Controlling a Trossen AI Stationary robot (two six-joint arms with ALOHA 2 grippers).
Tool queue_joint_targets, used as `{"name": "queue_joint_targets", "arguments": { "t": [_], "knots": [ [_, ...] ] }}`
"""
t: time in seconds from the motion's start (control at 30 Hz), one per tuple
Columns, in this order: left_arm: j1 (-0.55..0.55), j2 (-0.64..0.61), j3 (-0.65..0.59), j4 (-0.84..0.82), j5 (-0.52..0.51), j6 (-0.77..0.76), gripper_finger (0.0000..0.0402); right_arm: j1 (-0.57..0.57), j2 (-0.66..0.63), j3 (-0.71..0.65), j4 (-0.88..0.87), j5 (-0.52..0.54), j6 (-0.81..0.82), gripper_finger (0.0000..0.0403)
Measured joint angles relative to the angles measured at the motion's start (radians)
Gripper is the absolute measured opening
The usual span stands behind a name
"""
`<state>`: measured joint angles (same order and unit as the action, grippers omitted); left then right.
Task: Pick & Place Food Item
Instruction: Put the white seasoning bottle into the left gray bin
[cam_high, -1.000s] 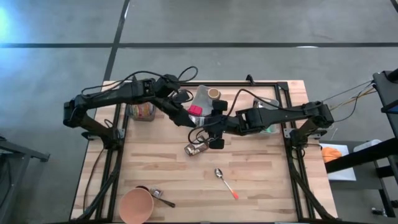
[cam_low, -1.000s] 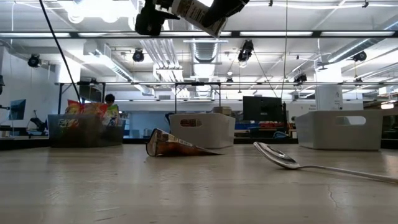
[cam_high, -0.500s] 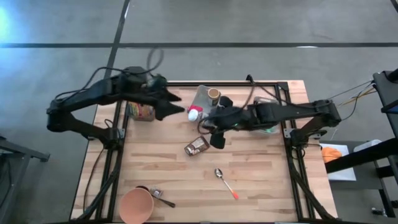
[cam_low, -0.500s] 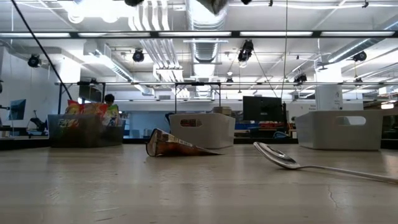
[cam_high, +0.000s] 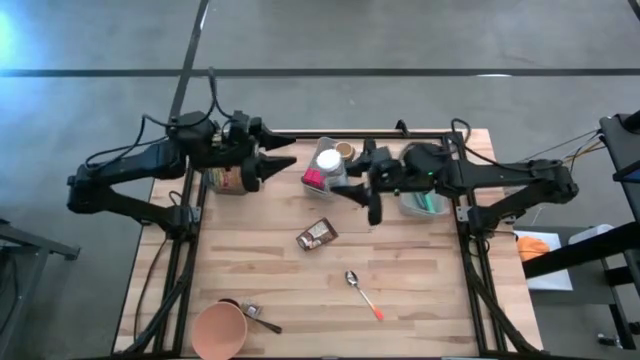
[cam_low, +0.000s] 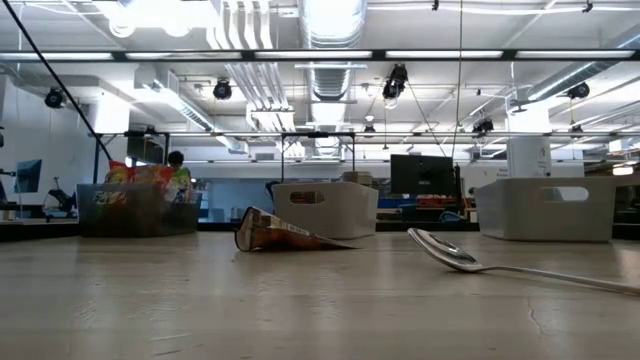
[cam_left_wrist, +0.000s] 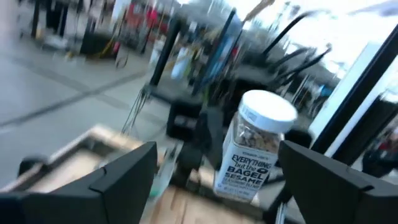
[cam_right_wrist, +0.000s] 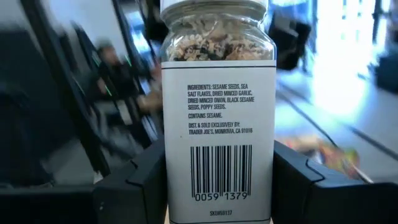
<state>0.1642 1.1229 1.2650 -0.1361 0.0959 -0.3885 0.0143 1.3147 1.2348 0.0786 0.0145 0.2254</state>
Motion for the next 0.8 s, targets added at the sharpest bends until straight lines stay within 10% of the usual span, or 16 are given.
{"name": "queue_joint_targets", "arguments": {
  "t": [0.23,0.8],
  "knots": [
    [0.007,0.009,-0.043,0.136,0.090,-0.011,0.0321,-0.060,-0.038,-0.169,0.215,-0.128,0.132,0.0189],
    [0.042,0.288,0.496,-0.790,0.204,-0.001,0.0321,-0.067,0.015,-0.229,0.133,-0.242,0.138,0.0189]
  ]
}}
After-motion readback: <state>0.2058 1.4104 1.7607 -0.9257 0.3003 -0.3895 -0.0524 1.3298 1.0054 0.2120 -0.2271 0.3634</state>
